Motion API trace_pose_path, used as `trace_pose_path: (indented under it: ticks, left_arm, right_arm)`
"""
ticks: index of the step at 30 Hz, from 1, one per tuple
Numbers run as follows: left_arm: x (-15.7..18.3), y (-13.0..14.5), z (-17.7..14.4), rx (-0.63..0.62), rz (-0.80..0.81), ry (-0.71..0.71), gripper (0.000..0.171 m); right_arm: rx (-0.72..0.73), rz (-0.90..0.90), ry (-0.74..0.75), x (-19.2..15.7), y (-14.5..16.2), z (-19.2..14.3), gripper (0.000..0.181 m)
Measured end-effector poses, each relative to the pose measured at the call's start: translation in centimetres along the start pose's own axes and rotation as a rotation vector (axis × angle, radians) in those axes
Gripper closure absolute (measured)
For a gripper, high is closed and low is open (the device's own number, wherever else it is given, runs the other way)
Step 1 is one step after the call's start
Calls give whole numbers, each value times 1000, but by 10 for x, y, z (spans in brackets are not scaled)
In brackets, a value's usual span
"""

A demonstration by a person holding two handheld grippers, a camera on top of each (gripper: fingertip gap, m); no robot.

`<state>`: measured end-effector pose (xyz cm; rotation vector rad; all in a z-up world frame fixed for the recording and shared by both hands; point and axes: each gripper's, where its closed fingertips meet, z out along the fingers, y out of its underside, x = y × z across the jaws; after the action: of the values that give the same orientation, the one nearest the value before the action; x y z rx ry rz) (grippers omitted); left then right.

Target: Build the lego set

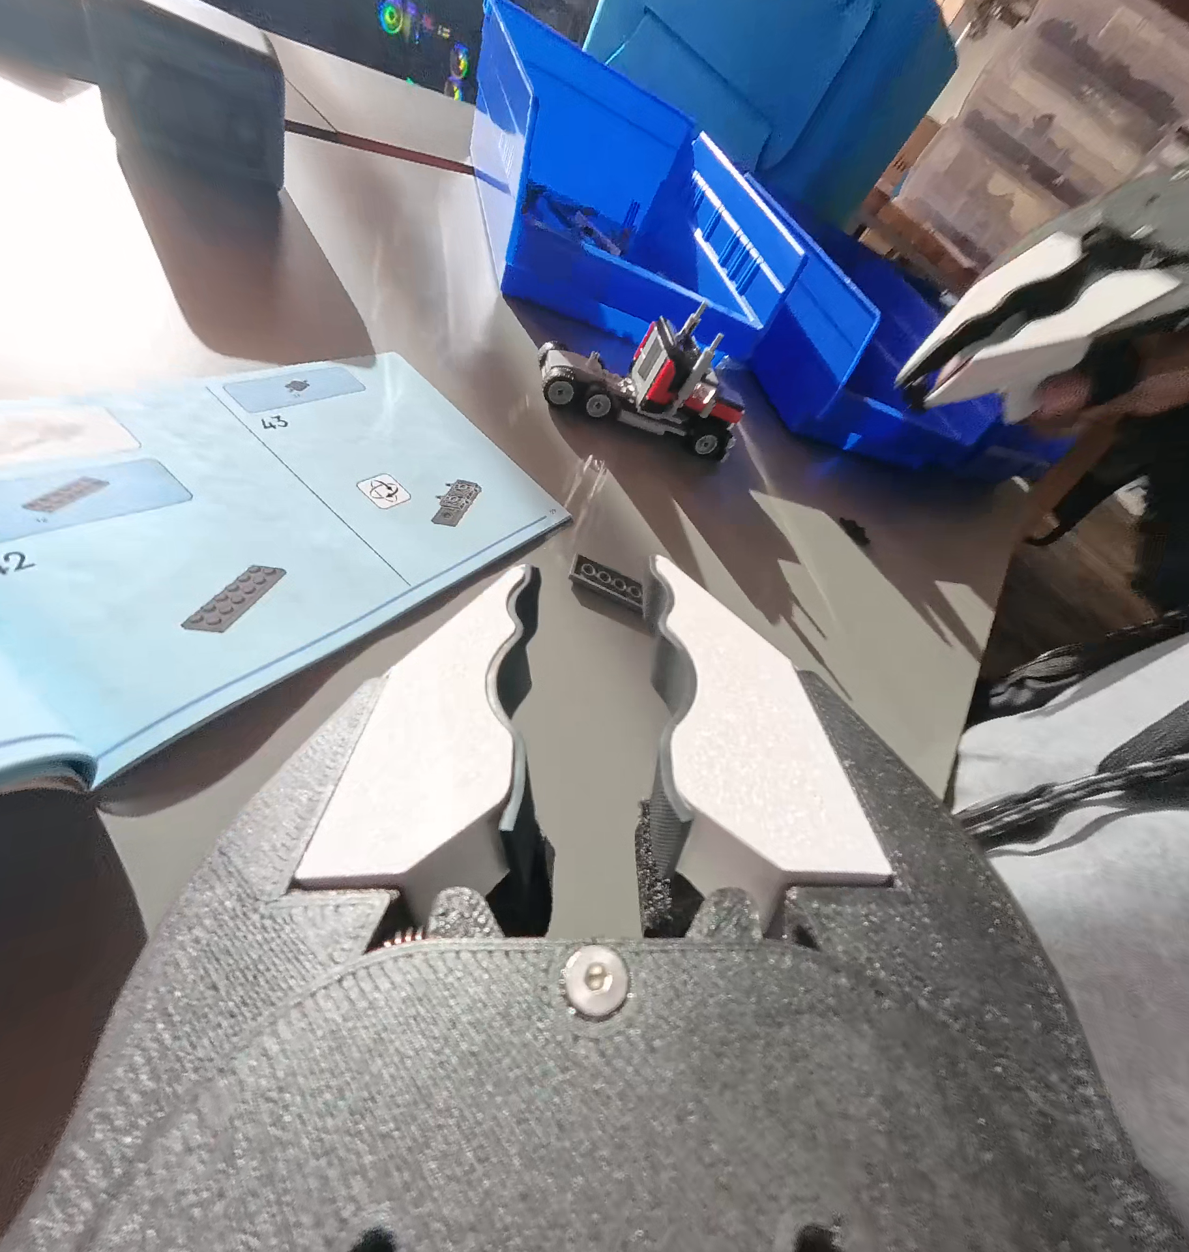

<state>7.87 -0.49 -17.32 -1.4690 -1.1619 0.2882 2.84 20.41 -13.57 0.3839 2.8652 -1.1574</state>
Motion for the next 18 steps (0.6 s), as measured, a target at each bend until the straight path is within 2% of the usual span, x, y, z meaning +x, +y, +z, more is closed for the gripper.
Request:
trace_pose_path:
  ticks: [3,8,11,18]
  left_arm:
    - [-2,-4,-12,50,-65,35,140]
    - [-1,-4,-16,56,-77,67,140]
    - [0,-1,-13,28,-71,72,141]
    - [3,1,-11,6,-76,110,140]
  right_arm:
    - [40,7,-85,-30,-22,61,161]
    - [23,9,-47,-37,-33,124,161]
    - [-12,-22,-12,-37,-31,140,161]
    - [-39,-29,17,-33,-29,153,161]
